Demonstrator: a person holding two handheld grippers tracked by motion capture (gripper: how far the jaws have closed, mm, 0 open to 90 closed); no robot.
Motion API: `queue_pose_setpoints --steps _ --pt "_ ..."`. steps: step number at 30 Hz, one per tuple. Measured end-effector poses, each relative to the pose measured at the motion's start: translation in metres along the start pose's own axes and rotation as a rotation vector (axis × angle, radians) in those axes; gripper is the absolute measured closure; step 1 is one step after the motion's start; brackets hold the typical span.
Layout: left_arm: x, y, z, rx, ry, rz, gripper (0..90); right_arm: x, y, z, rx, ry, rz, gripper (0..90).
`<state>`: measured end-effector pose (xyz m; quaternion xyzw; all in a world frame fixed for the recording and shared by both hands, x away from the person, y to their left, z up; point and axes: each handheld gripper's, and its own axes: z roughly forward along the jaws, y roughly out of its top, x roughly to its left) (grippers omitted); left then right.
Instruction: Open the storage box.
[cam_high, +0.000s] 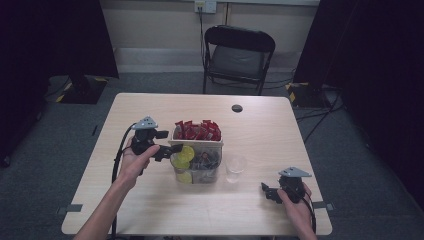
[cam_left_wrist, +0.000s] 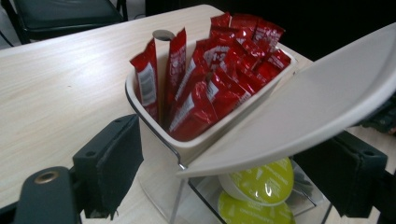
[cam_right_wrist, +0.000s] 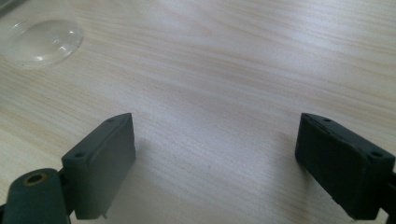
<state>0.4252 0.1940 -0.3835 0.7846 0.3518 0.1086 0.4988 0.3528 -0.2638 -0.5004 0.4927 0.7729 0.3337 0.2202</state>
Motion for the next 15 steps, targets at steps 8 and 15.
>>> queue_pose_setpoints --steps 8,15 --pt "0.0028 -0.0009 0.0016 -0.005 0.000 -0.012 15.6 0.0000 0.0000 0.0000 0.000 0.000 0.000 11.5" --pt "0.0055 -0.0016 0.0039 -0.006 0.021 -0.028 16.1 -0.0001 0.0000 0.0001 -0.001 0.001 -0.001 11.5"
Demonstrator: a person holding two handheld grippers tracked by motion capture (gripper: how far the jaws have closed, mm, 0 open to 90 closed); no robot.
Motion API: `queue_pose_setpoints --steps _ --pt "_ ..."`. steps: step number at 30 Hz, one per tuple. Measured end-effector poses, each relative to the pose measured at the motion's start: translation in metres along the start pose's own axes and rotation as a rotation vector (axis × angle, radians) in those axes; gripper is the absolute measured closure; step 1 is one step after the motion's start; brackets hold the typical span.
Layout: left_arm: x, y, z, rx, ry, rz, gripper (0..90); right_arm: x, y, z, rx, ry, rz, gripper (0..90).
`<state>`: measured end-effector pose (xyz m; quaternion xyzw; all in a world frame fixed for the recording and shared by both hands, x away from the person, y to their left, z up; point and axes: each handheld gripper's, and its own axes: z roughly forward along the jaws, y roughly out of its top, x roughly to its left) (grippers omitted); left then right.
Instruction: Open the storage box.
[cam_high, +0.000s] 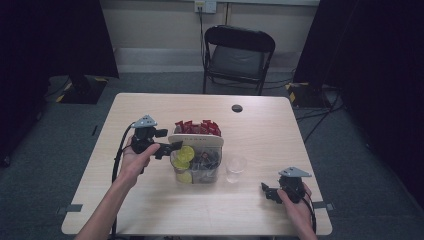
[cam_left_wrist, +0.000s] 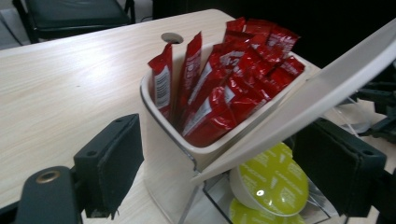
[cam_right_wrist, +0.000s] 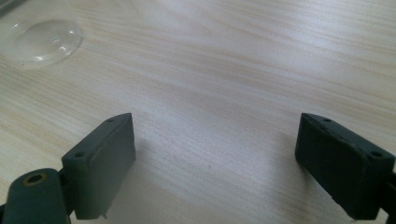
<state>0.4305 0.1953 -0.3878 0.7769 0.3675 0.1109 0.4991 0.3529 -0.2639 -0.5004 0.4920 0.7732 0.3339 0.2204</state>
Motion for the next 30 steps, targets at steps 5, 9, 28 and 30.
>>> queue_pose_setpoints --steps 5,9,28,30 --pt "0.0013 0.0000 0.0002 0.001 -0.003 -0.008 16.2 -0.0002 0.0001 0.0000 0.000 0.002 -0.002 11.5" --pt "0.0048 -0.0002 -0.0028 -0.010 -0.002 -0.014 16.1 -0.0003 0.0002 0.0001 0.001 0.003 -0.002 11.5" --pt "0.0068 0.0005 0.0017 -0.010 0.055 -0.028 16.6 -0.0002 0.0001 0.0001 0.000 0.003 -0.004 11.6" --pt "0.0071 0.0012 0.0026 -0.010 0.062 -0.036 16.6 -0.0006 0.0002 0.0000 0.002 0.005 -0.004 11.5"
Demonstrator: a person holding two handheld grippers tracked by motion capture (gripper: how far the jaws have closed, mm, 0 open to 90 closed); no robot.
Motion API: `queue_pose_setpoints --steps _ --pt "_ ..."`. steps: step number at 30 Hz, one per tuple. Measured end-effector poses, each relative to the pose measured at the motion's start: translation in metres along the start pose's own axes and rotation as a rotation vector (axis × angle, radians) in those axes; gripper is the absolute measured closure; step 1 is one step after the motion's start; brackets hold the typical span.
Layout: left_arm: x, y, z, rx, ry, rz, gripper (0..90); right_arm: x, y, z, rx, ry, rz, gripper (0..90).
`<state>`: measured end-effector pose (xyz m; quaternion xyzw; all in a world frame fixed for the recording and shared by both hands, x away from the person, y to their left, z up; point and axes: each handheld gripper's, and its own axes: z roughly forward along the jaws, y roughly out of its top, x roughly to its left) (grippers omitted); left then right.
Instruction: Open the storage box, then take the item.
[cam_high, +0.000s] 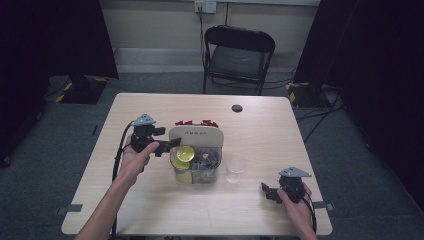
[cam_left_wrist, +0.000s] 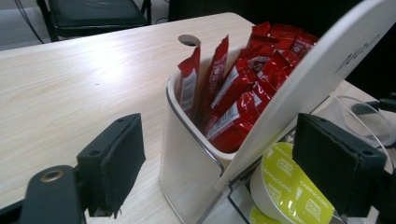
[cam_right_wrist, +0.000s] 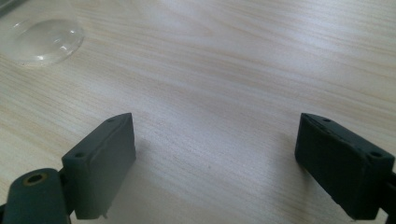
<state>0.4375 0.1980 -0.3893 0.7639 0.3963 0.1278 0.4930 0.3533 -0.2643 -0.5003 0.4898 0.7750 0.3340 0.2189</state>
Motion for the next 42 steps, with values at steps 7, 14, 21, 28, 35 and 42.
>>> queue_pose_setpoints --steps 7,14,21,28,35,42 --pt "0.002 0.000 0.001 0.007 0.016 -0.027 15.5 0.000 0.000 0.000 0.001 0.004 -0.002 11.5" --pt "0.002 0.000 0.002 0.013 -0.001 -0.025 16.8 -0.001 0.000 0.000 -0.001 0.011 -0.009 12.0" --pt "0.005 -0.001 0.000 0.016 0.003 -0.017 17.1 -0.002 0.004 -0.004 -0.003 0.040 -0.001 17.6" --pt "0.003 -0.001 -0.001 0.006 0.020 -0.014 16.4 0.004 0.010 -0.015 -0.061 0.104 -0.018 22.7" --pt "0.003 0.001 -0.001 0.012 0.029 0.006 15.2 0.013 0.022 -0.026 -0.135 0.177 -0.029 29.1" --pt "0.002 0.001 -0.001 0.016 0.028 0.003 15.3 0.023 0.036 -0.035 -0.180 0.246 -0.048 35.3"
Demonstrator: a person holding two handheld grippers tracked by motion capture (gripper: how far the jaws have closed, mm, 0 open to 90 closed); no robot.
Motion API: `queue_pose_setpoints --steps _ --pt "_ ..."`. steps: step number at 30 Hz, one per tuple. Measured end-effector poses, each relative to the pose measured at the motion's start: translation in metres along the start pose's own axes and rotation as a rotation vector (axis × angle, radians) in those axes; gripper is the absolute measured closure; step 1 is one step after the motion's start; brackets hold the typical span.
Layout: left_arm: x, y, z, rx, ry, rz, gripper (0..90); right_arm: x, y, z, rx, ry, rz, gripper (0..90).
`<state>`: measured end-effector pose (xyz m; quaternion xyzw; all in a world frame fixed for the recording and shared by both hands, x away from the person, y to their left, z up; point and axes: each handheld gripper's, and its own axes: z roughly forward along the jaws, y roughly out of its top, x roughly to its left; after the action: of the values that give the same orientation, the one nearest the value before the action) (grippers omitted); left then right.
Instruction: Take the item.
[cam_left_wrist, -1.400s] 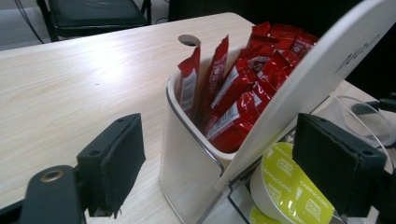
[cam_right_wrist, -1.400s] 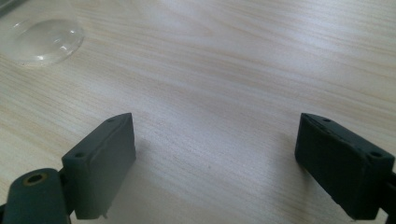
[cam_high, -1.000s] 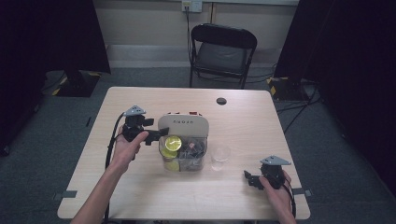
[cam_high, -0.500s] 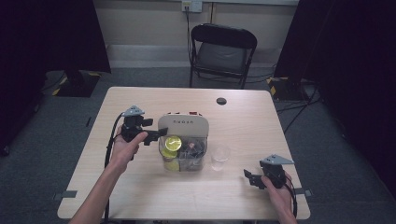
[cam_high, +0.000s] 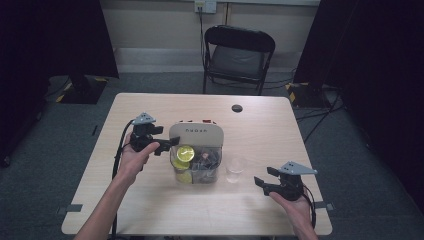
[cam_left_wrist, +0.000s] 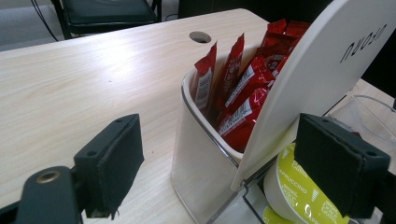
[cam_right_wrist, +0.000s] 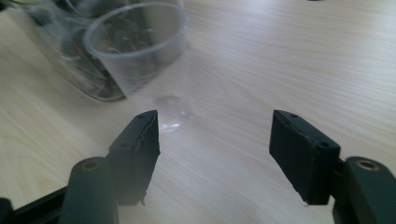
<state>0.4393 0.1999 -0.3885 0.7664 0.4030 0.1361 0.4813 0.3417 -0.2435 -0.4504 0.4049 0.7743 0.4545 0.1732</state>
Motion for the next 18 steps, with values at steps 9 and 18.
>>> queue_pose_setpoints --steps 9,18 --pt "-0.001 0.001 0.000 0.003 0.005 0.007 15.4 0.009 0.025 -0.006 -0.053 0.069 -0.015 41.6" --pt "0.000 0.001 0.000 0.011 0.003 0.002 15.4 0.027 0.049 0.004 -0.105 0.133 -0.059 40.4"
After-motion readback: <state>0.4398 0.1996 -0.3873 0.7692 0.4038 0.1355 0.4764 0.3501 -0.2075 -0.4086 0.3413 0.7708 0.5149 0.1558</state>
